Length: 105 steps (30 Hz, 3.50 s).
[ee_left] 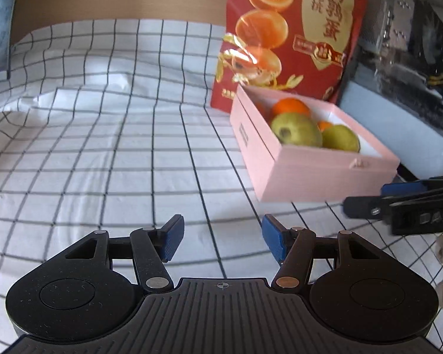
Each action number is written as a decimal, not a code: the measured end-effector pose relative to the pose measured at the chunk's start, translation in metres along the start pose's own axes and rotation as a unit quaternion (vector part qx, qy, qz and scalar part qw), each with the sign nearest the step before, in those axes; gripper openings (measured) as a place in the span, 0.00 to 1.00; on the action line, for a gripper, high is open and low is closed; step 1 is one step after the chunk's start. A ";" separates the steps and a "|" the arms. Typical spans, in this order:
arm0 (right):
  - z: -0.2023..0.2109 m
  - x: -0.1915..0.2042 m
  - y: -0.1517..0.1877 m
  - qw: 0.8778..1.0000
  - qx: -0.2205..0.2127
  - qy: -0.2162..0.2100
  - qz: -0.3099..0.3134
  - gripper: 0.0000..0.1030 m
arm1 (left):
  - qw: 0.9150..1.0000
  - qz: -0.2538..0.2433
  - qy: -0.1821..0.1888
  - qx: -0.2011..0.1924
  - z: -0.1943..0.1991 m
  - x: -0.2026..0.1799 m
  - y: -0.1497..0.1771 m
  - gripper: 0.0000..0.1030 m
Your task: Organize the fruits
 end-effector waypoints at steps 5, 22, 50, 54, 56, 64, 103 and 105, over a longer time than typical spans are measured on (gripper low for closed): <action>-0.022 0.003 0.017 1.000 0.027 -0.002 -0.011 0.79 | 0.999 -0.029 -0.041 -0.013 -0.010 -0.011 0.008 0.61; -0.039 -0.003 0.032 0.997 0.017 0.066 -0.032 1.00 | 0.997 -0.034 -0.071 -0.016 -0.021 -0.020 0.004 0.64; -0.037 0.000 0.036 0.996 -0.002 0.081 -0.037 1.00 | 0.996 -0.041 -0.075 -0.015 -0.022 -0.022 0.004 0.65; -0.037 0.001 0.036 0.996 -0.002 0.081 -0.037 1.00 | 0.996 -0.040 -0.075 -0.015 -0.022 -0.022 0.004 0.65; -0.037 0.000 0.036 0.996 -0.002 0.081 -0.037 1.00 | 0.996 -0.040 -0.075 -0.015 -0.022 -0.022 0.004 0.65; -0.037 0.001 0.036 0.996 -0.002 0.081 -0.037 1.00 | 0.996 -0.040 -0.075 -0.015 -0.022 -0.022 0.004 0.65; -0.037 0.000 0.036 0.996 -0.002 0.081 -0.037 1.00 | 0.996 -0.045 -0.073 -0.014 -0.022 -0.020 0.003 0.65; -0.037 0.000 0.036 0.996 -0.002 0.081 -0.037 1.00 | 0.996 -0.046 -0.072 -0.014 -0.022 -0.021 0.004 0.65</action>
Point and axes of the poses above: each gripper's, at about its wrist camera, not at the fingertips, and z roughly against the way its jaws point, x to its left, y to its underside, the point moved 4 cm from there along -z, roughly the way its jaws point, and after that the axes turned 13 degrees about z, right-handed, at the moved point
